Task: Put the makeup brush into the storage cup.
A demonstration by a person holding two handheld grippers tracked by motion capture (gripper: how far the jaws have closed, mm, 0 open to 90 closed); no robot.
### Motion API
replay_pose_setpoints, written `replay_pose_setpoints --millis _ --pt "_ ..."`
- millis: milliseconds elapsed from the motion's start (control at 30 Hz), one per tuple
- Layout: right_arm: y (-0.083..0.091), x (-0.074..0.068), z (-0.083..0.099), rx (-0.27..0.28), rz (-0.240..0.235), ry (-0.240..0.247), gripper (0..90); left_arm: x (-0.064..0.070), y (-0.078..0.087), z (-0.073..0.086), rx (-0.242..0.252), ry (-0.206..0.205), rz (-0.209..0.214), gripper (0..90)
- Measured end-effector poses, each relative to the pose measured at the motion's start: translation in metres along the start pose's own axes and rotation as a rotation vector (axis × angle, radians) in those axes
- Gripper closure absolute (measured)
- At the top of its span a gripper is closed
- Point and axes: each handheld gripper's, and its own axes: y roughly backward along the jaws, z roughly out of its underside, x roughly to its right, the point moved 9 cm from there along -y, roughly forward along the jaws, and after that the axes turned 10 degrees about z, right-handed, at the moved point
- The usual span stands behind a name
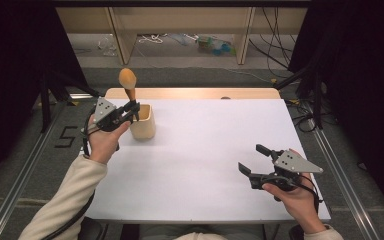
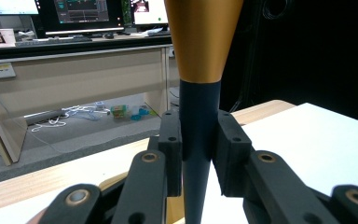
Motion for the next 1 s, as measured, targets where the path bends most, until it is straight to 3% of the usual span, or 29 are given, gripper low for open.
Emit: replay_pose_setpoints --millis 1000 --pt "-0.0005 -0.0005 0.0002 0.002 0.001 -0.001 16.9 -0.0062 -0.0096 -0.0061 0.012 0.009 -0.012 74.7"
